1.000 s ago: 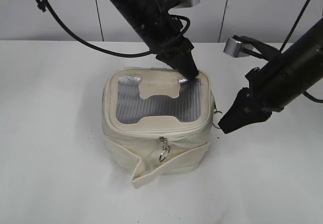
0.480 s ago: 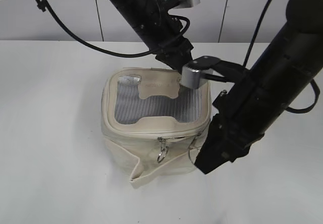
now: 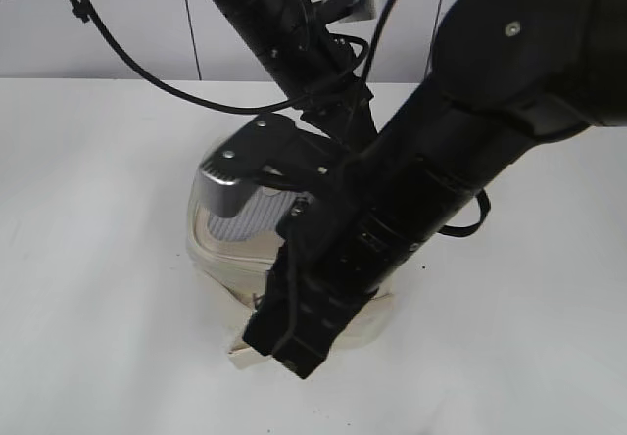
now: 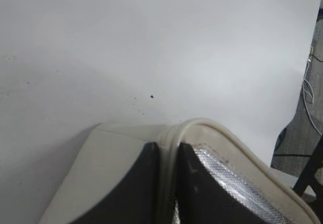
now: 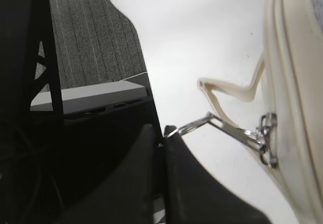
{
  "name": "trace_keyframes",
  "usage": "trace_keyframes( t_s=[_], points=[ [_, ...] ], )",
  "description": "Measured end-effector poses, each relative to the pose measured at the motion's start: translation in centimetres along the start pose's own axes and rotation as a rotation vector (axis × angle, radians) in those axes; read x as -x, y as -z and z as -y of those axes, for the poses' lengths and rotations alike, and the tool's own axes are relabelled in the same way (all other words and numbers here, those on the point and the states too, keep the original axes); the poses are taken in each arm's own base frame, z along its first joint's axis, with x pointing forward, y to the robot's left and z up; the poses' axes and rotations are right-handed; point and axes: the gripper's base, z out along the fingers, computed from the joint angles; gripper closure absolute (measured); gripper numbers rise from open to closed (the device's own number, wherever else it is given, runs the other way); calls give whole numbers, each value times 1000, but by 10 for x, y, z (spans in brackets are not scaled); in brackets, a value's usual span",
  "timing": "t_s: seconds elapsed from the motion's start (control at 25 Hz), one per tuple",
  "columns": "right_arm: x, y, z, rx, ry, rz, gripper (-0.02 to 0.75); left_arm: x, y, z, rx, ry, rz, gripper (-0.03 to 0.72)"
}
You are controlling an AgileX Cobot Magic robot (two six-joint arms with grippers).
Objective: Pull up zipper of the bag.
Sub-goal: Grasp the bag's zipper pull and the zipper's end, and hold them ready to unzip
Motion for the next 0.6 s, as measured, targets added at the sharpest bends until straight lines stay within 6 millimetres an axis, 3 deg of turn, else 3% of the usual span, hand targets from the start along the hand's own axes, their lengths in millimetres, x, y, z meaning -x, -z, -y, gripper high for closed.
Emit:
trace_keyframes(
  t_s=[0.12, 0.32, 0.44, 0.6],
  points=[
    [13, -8, -4, 4, 32, 14, 727, -1, 0, 2, -15, -5, -19, 616],
    [14, -9, -3, -12, -39, -1, 697, -1, 0, 2, -14, -6, -17, 616],
    [11, -9, -2, -29, -121, -38, 591, 0, 0, 0, 3, -6, 0, 616],
    [9, 5, -2, -103, -186, -64, 356, 0, 0, -1, 12, 29, 3, 616]
  ],
)
